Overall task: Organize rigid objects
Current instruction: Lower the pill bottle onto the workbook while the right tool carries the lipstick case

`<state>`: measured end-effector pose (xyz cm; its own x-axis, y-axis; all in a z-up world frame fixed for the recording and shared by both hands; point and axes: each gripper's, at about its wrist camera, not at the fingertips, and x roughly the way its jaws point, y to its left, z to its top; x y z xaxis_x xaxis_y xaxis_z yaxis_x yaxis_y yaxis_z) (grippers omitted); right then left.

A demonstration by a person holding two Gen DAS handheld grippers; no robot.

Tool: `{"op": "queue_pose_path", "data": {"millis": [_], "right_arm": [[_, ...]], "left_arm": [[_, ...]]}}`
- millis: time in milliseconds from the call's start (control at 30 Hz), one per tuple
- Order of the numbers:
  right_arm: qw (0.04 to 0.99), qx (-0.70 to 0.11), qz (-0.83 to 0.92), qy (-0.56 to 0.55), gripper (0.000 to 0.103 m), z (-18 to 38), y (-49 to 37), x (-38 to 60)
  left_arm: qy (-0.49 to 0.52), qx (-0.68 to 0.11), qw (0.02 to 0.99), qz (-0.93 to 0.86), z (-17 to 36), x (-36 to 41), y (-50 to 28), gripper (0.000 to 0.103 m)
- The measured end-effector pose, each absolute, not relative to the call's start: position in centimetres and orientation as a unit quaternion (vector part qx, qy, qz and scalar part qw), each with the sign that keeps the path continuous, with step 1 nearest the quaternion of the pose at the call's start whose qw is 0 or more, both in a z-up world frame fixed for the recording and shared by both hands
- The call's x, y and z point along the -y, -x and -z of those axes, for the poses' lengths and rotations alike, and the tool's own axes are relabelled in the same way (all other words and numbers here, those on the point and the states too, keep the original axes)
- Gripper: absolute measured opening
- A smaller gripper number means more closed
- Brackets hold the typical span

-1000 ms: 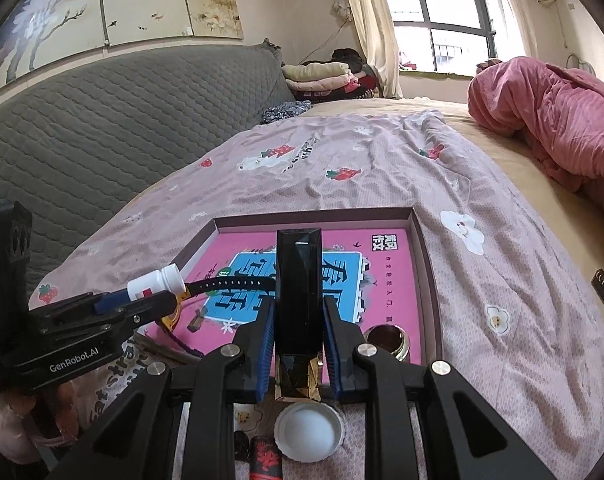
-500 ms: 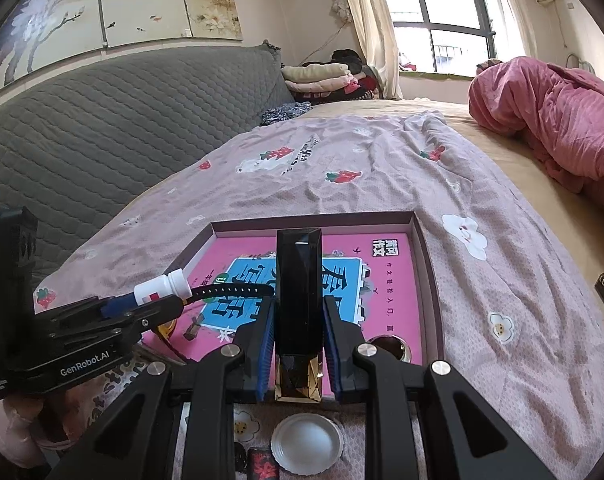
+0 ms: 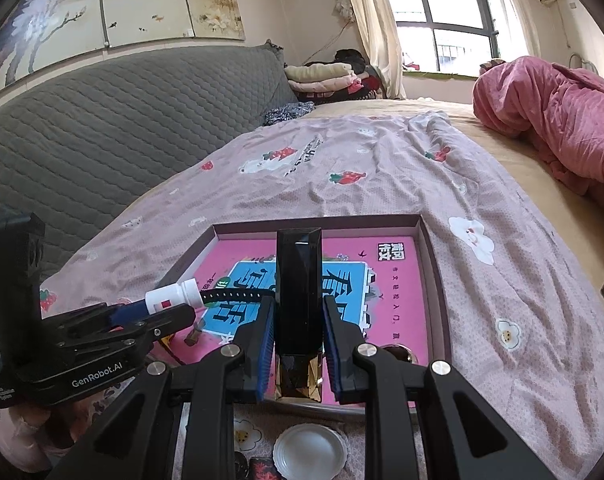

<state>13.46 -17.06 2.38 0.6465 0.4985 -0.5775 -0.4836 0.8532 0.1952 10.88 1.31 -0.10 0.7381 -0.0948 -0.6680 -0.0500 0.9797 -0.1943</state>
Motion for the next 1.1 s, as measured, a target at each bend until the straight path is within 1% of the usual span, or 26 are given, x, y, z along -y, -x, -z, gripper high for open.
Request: {"op": "queue_pose_path", "data": {"millis": [33,100,433,900,1100], "right_arm": [[0.906,-0.324,-0.272,-0.011,0.023,-2.3,-13.6,16.9],[0.906,-0.328,-0.268,-0.004,0.023,-2.0,-13.7,16.7],[0.899,-0.349,-0.264,0.017,0.023,-0.5,-14.3,15.7],[0.881,-0.397,-0.257,0.010,0.023,1.4,-15.6,15.4],[0.881,-0.400,-0.254,0.012,0.023,1.7,-15.9,15.1]], "left_arm": [[0.102,-0.362,0.926,0.013,0.2,-1.3,-10.9,0.037],[0.100,-0.364,0.926,0.012,0.3,-1.3,-11.0,0.032],[0.101,-0.384,0.918,0.011,1.4,-1.3,-11.7,0.032],[0.099,-0.403,0.910,0.012,2.3,-1.1,-12.0,0.031],[0.101,-0.406,0.908,0.014,2.3,-1.0,-12.2,0.031]]}}
